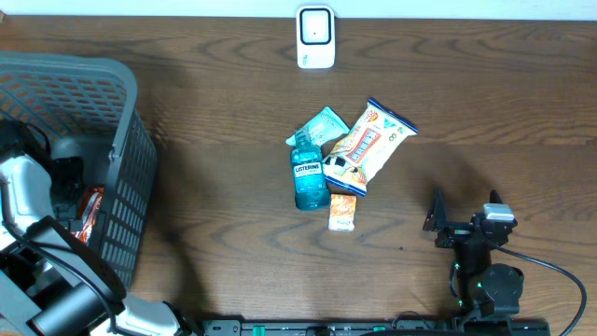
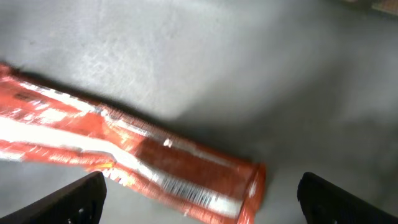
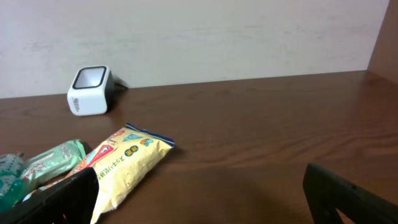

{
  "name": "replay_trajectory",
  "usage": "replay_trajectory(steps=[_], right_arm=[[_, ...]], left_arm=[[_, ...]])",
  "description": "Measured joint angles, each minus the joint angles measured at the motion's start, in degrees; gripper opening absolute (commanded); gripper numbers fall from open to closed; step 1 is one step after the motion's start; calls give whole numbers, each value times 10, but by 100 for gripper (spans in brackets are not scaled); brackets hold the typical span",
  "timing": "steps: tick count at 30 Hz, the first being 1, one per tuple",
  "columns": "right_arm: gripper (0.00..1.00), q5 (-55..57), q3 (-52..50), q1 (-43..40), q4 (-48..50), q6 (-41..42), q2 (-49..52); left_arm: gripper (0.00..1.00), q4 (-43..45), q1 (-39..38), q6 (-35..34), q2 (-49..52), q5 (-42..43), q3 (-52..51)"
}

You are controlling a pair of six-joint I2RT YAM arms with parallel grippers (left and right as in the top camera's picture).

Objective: Scan the item barcode
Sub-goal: 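Lower the left gripper and grasp the red-orange candy stick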

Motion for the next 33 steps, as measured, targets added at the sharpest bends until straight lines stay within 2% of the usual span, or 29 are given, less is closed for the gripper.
replay_trajectory(steps=[5,7,13,19,23,28,29,31,33], right_arm=[[99,0,0,0,0,0,0],[99,0,0,0,0,0,0],[99,0,0,0,0,0,0],[99,0,0,0,0,0,0],[99,0,0,0,0,0,0],[99,0,0,0,0,0,0],[99,0,0,0,0,0,0],[99,0,0,0,0,0,0],[99,0,0,0,0,0,0]], left_arm=[[98,-41,0,9,-24,7,4],[98,-58,0,-9,-38,9,5],[98,-73,0,-139,-41,5,-8],[98,-75,0,-263,-9,-34,-27],[98,-59,2,-307,10,-49,-27],[98,-56,5,-327,44,-56,-27],[88,-58,5,-328,57,-57,-27],[54,-65,5,-336,64,-66,-21],[28,-69,5,-337,72,-73,-16]])
